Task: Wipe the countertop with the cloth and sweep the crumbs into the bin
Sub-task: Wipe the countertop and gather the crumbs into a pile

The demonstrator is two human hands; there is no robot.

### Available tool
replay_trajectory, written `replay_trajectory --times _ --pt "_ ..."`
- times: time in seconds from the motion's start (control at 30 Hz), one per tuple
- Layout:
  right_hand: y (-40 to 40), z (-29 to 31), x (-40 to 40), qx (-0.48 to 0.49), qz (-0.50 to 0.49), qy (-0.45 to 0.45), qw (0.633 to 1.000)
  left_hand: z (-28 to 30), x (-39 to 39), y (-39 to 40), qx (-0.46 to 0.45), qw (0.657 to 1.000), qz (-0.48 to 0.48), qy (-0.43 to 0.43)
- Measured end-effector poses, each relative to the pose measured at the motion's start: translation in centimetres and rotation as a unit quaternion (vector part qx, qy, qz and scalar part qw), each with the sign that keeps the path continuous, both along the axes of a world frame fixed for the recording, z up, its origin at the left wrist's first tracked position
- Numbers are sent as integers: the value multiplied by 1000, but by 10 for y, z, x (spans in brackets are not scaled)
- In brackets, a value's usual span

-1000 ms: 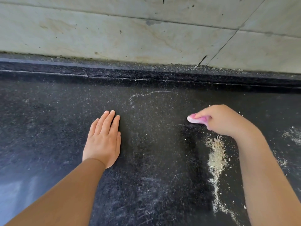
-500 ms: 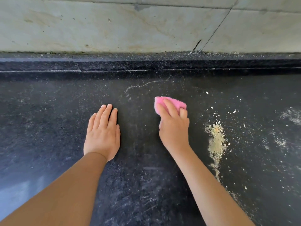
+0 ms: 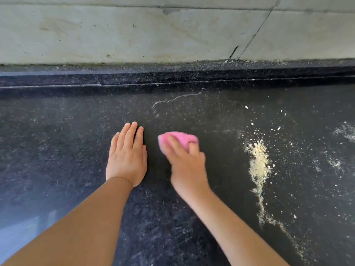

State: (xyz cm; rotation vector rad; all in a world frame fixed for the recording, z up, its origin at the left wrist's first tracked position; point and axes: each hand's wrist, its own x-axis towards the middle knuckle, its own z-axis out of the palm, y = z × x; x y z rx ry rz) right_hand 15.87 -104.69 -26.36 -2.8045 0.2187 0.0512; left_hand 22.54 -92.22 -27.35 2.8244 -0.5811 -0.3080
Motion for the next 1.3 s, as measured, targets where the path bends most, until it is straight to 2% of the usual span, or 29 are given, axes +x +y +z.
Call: replay_trajectory --times 0.03,0.17,0.27,0.37,0.43,0.5,0.67,0.73,0.8,0.93,1.0,1.13,1.23,1.3 --pt "-17 0 -2 9 -33 24 999 1 0 0 2 1000 0 -1" --pt "-96 -5 -3 -77 -169 39 982 2 -1 1 16 1000 -1 10" --pt "-103 -1 -3 -76 -204 -24 976 3 -1 1 20 1000 3 17" --pt "-57 8 -11 -43 -125 -80 988 3 0 0 27 999 2 20" --pt "-24 1 -24 -42 -46 -62 996 3 0 0 29 999 1 20" --pt "-15 -10 -35 -64 -18 -46 997 3 0 0 32 999 1 19" --pt "-71 -10 -40 -49 -143 -1 988 1 -1 1 23 1000 -3 14" --pt "-88 -1 -32 -53 -168 -41 983 0 -1 1 21 1000 -3 10" --pt "-90 3 -27 -71 -163 -100 979 0 -1 1 19 1000 -3 8" --pt "-57 1 -12 -26 -112 -57 992 0 -2 0 22 1000 -3 4" --pt "-48 -7 -13 -53 -67 -54 995 0 -3 1 24 1000 -1 5" --pt "-85 -22 -25 -78 -121 -45 989 2 -4 0 22 1000 -6 -2" --pt "-123 -13 -23 -94 -76 -62 991 3 -5 -1 20 1000 -5 -11" --pt "-141 8 -14 -73 -64 -107 990 6 -7 -1 20 1000 0 -10"
